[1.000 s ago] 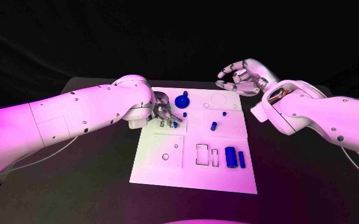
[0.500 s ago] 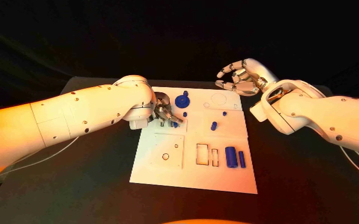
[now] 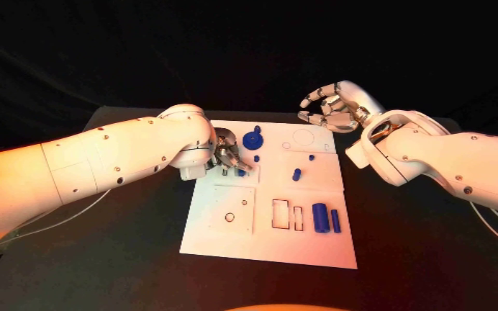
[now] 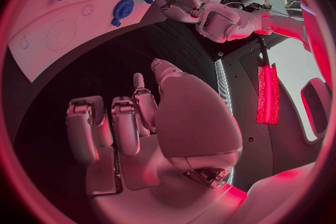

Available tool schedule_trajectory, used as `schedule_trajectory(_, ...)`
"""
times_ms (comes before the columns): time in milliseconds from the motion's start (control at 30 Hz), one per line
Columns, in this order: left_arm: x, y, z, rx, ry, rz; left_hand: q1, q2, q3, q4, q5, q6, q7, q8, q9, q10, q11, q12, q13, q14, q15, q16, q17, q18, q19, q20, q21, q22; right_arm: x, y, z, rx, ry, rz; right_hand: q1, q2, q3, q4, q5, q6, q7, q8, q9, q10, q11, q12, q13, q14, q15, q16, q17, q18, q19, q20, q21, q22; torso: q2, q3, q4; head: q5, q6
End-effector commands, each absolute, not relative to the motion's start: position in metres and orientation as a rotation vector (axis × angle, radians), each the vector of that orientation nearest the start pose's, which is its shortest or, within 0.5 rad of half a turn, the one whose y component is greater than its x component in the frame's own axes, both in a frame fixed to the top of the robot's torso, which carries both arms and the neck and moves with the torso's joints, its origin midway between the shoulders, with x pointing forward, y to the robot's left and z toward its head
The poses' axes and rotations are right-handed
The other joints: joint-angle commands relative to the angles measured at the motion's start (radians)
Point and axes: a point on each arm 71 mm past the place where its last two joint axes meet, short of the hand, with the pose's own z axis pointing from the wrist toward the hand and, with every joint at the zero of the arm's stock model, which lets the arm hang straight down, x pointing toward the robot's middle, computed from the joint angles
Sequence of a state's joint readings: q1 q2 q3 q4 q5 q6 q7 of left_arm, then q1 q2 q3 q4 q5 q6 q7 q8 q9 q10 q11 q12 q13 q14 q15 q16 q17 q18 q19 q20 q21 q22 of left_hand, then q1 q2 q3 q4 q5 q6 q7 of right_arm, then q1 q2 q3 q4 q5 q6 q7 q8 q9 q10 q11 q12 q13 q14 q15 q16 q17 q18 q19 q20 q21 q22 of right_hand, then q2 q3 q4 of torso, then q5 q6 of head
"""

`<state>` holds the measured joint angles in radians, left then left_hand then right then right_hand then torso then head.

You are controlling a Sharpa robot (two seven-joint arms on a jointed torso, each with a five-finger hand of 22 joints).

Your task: Assemble the parts on the task board

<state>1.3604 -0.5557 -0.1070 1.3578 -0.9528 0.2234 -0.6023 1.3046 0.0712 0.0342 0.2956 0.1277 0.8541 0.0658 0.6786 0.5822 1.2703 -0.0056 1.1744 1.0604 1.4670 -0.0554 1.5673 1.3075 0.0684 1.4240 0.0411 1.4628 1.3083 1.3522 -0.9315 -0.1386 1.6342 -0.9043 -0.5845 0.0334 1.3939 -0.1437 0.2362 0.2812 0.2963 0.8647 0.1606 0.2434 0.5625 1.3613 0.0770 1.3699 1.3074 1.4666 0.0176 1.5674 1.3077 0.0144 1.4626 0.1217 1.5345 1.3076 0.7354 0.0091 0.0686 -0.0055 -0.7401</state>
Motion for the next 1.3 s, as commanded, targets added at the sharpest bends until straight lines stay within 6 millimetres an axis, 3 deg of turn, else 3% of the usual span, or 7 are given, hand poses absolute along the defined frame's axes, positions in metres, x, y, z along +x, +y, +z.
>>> schedule_trajectory(33,0.512,0.118,-0.185,-0.085,2.394,-0.451,0.005,-0.013,0.035,-0.001,0.004,-0.003,0.0,-0.006,0.002,-0.007,0.001,-0.005,-0.001,0.104,-0.007,0.004,0.263,-0.014,0.006,-0.004,0.005,0.007,0.48,-0.223,-0.13,0.313,1.471,0.909,0.0,-0.012,0.008,0.002,0.007,-0.002,-0.001,0.004,-0.001,-0.006,0.001,-0.005,0.045,0.098,-0.01,-0.005,0.24,-0.002,0.077,-0.007,-0.006,0.231,0.001,-0.0001,0.0013,-0.001,-0.001)
schedule_trajectory(167,0.512,0.119,-0.185,-0.101,2.395,-0.459,-0.012,-0.098,0.279,0.0,0.001,0.0,0.002,-0.012,0.014,-0.009,0.0,-0.009,-0.001,0.104,-0.004,0.004,0.263,-0.014,0.004,-0.004,0.006,0.01,0.481,-0.223,-0.131,0.314,1.473,0.907,0.0,-0.012,0.009,0.001,0.008,-0.001,-0.001,0.004,-0.001,-0.006,0.001,-0.005,0.044,0.098,-0.01,-0.005,0.24,-0.001,0.077,-0.007,-0.007,0.23,0.001,-0.0006,0.0014,-0.003,-0.002)
schedule_trajectory(200,0.512,0.119,-0.185,-0.107,2.395,-0.462,-0.013,-0.1,0.285,-0.001,0.001,0.0,0.002,-0.013,0.015,-0.009,0.0,-0.009,-0.001,0.104,-0.005,0.004,0.263,-0.014,0.004,-0.004,0.006,0.01,0.481,-0.223,-0.131,0.314,1.473,0.906,0.0,-0.012,0.009,0.001,0.008,-0.001,-0.001,0.004,-0.001,-0.006,0.001,-0.005,0.044,0.098,-0.01,-0.005,0.24,-0.001,0.077,-0.007,-0.007,0.23,0.001,-0.0006,0.0017,-0.003,-0.003)
schedule_trajectory(267,0.512,0.119,-0.185,-0.116,2.396,-0.469,-0.014,-0.148,0.433,0.0,-0.003,-0.003,0.001,-0.005,0.029,-0.009,0.0,-0.012,-0.002,0.104,-0.004,0.004,0.263,-0.014,0.004,-0.004,0.007,0.013,0.481,-0.224,-0.131,0.314,1.474,0.905,0.0,-0.012,0.009,0.001,0.008,-0.001,-0.001,0.004,-0.001,-0.006,0.001,-0.005,0.044,0.098,-0.01,-0.005,0.24,-0.001,0.077,-0.007,-0.007,0.23,0.001,-0.0008,0.0019,-0.004,-0.003)
schedule_trajectory(400,0.512,0.12,-0.185,-0.143,2.402,-0.486,-0.033,-0.189,0.57,-0.024,-0.009,-0.009,0.003,0.014,0.054,-0.006,0.002,-0.013,-0.003,0.104,-0.004,0.004,0.263,-0.015,0.005,-0.003,0.007,0.015,0.482,-0.224,-0.131,0.315,1.476,0.902,0.0,-0.012,0.009,0.001,0.008,-0.001,-0.001,0.004,-0.001,-0.006,0.001,-0.005,0.044,0.098,-0.01,-0.005,0.24,-0.001,0.077,-0.007,-0.007,0.23,0.001,-0.0005,0.0019,-0.004,-0.004)
schedule_trajectory(967,0.51,0.132,-0.181,-0.256,2.345,-0.533,-0.085,-0.242,0.8,-0.15,-0.011,-0.024,-0.001,0.071,0.116,0.021,-0.002,0.011,0.026,0.104,-0.01,0.004,0.263,-0.016,0.007,-0.006,0.009,0.022,0.483,-0.228,-0.134,0.319,1.482,0.889,-0.001,-0.014,0.01,0.002,0.012,-0.001,-0.001,0.004,-0.002,-0.006,0.001,-0.006,0.044,0.097,-0.01,-0.006,0.239,-0.001,0.076,-0.007,-0.009,0.229,0.003,0.0003,0.0051,-0.01,-0.005)
schedule_trajectory(1300,0.509,0.128,-0.18,-0.181,2.289,-0.5,-0.094,-0.246,0.823,-0.17,-0.013,-0.024,-0.002,0.081,0.125,0.034,-0.003,0.027,0.043,0.104,-0.011,0.004,0.263,-0.016,0.007,-0.007,0.009,0.022,0.483,-0.228,-0.135,0.32,1.484,0.888,-0.002,-0.015,0.01,0.002,0.012,-0.001,-0.001,0.004,-0.002,-0.006,0.001,-0.006,0.044,0.097,-0.01,-0.006,0.238,-0.001,0.076,-0.007,-0.008,0.229,0.004,-0.0005,0.0046,-0.009,-0.007)
